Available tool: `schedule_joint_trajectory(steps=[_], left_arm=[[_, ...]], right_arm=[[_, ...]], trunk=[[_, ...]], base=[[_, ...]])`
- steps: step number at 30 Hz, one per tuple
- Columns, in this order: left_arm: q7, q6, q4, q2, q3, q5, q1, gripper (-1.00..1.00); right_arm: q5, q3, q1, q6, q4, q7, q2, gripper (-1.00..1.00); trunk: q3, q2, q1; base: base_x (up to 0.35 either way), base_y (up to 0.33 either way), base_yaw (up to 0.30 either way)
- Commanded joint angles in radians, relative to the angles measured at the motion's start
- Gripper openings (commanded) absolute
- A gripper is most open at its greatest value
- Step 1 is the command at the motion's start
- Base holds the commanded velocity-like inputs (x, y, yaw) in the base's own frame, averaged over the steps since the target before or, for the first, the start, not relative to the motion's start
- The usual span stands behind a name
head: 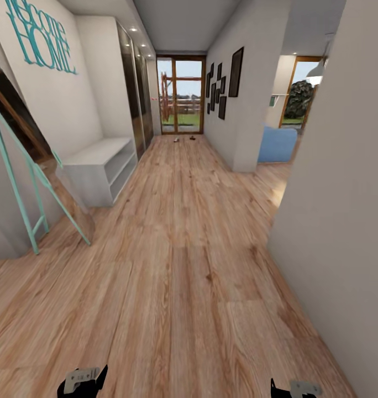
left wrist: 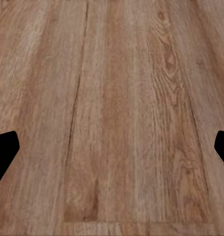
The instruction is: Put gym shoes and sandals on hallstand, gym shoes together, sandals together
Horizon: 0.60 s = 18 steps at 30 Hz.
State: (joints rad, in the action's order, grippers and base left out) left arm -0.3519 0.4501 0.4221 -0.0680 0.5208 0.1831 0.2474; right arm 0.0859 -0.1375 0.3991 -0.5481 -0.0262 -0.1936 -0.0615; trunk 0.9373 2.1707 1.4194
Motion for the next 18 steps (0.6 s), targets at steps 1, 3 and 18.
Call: schedule_joint_trajectory(steps=[1,3,18], left_arm=[[-0.006,0.004,-0.001,0.001,0.009,0.009,0.001,1.00],[-0.006,0.004,0.000,0.001,0.009,0.009,0.001,1.00],[-0.006,0.005,0.000,0.001,0.008,0.009,0.001,1.00]], right_arm=[[0.009,-0.007,0.000,-0.003,0.001,-0.004,0.000,1.00],[0.009,-0.007,0.000,-0.003,0.001,-0.004,0.000,1.00],[0.009,-0.007,0.000,-0.003,0.001,-0.004,0.000,1.00]], trunk=[[0.001,0.000,0.000],[0.001,0.000,0.000],[0.001,0.000,0.000]], base=[[0.339,0.000,0.000],[0.339,0.000,0.000],[0.339,0.000,0.000]])
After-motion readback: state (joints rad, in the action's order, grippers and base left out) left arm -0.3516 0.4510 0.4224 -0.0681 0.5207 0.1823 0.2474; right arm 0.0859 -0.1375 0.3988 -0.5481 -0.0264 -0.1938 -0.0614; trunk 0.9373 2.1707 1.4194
